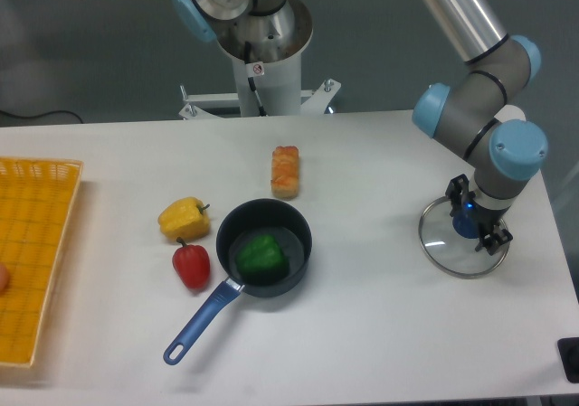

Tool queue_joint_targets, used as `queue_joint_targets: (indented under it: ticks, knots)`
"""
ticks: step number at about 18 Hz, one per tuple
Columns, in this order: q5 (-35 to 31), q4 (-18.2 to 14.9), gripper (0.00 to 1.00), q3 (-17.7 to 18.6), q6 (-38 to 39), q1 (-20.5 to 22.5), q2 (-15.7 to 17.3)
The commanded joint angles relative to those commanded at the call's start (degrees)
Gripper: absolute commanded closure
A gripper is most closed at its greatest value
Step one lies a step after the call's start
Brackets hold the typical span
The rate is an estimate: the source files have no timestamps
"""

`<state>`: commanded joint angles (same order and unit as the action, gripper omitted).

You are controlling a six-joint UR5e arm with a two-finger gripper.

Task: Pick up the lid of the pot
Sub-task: 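Close the gripper on the glass lid's rim, then lift the glass lid by its rim, tilting it upward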

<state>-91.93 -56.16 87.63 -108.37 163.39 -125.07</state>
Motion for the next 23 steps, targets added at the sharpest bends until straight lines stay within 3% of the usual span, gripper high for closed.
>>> queue_joint_targets:
  ticks: [14,23]
  knots:
    - [-1.8,0.0,0.39,0.1,2.3,-0.2,0.2]
    - [-2.4,-0.9,0.39,0.3,2.8,-1.2,1.5]
